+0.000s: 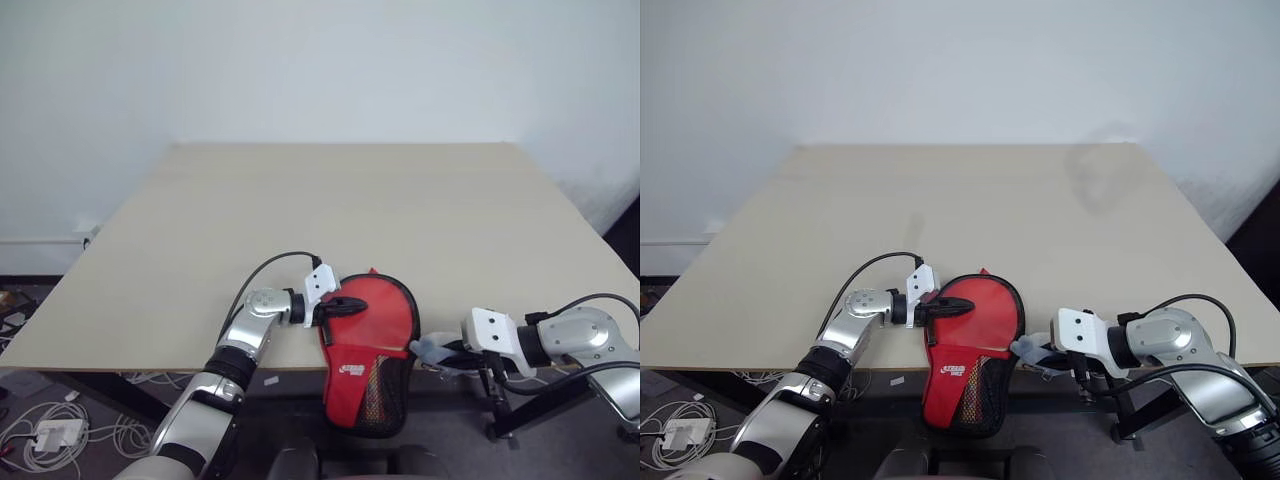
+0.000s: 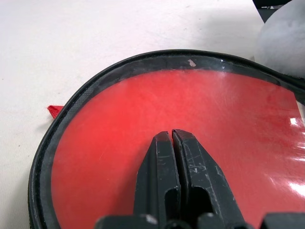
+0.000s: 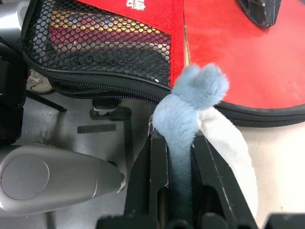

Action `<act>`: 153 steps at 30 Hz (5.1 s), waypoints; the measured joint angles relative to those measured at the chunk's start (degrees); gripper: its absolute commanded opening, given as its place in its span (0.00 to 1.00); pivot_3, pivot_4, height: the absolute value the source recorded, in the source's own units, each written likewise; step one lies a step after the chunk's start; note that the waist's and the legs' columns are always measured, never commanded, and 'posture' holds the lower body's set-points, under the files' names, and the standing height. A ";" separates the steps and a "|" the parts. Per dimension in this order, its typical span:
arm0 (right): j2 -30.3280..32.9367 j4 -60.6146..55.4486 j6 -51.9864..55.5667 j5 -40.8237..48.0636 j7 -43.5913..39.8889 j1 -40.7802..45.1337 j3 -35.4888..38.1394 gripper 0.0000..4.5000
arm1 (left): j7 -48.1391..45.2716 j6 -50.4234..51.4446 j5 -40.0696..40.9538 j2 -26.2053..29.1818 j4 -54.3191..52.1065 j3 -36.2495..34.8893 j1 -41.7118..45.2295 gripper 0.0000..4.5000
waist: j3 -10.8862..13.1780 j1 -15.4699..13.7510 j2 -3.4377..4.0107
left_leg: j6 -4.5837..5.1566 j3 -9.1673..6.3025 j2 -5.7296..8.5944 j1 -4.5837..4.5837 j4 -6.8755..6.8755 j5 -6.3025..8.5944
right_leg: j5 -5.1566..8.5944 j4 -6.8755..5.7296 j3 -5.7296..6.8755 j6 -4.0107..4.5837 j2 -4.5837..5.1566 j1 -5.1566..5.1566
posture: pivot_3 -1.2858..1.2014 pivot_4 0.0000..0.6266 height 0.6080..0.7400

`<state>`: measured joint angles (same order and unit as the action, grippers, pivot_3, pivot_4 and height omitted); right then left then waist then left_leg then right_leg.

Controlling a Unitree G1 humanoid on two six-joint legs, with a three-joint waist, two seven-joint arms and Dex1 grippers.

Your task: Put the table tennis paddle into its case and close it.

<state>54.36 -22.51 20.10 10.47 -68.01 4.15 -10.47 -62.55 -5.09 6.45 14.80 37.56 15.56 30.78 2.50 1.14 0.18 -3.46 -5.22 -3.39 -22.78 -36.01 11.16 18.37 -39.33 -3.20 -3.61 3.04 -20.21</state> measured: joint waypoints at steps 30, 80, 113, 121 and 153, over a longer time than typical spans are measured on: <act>-5.34 26.21 6.30 2.42 1.78 18.34 2.72 0.79 | -0.08 -0.12 -0.35 -0.19 1.04 -0.07 0.73 0.00 | -0.11 0.02 0.03 | 0.02 0.07 -0.01 0.03 0.04 -0.01 | -0.02 0.00 -0.06 -0.01 0.00 -0.02 | 0.52 0.00 0.57; -6.50 8.64 16.03 8.57 1.19 7.29 -3.02 0.58 | 0.59 -0.31 -1.10 -0.51 0.54 -0.40 0.23 0.00 | -0.01 -0.01 -0.19 | 0.00 0.05 -0.01 0.04 0.05 0.01 | 0.07 0.08 -0.05 0.13 0.00 0.01 | 0.52 0.00 0.57; 2.93 -4.18 10.39 12.04 -6.75 -2.56 -1.09 0.00 | 0.25 -0.60 -1.11 -0.76 2.56 -0.36 1.62 0.00 | 0.02 -0.05 -0.25 | 0.00 0.05 -0.01 0.02 0.06 0.08 | 0.06 0.35 -0.01 0.13 0.05 0.09 | 0.52 0.00 0.57; 4.18 -7.01 8.59 11.93 -7.30 -4.93 -1.83 0.00 | 0.25 -0.66 -1.12 -0.83 3.33 -0.36 2.15 0.00 | 0.03 -0.06 -0.26 | 0.01 0.04 -0.01 0.02 0.06 0.10 | 0.06 0.41 0.00 0.13 0.05 0.12 | 0.52 0.00 0.57; 7.88 -11.54 7.54 18.31 -13.52 -0.72 -0.38 0.91 | 1.68 -1.24 -1.28 -0.97 5.35 -0.86 3.17 0.00 | 0.06 -0.01 -0.32 | -0.19 0.03 -0.01 0.05 0.06 0.27 | 0.06 0.49 0.03 0.12 0.06 0.20 | 0.52 0.00 0.57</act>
<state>62.24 -34.05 27.64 28.77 -81.53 3.43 -10.85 -60.88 -6.33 5.17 13.83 42.91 14.71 33.95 2.55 1.13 -0.13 -3.65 -5.20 -3.40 -22.72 -35.95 11.42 18.43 -38.84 -3.17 -3.49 3.10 -20.01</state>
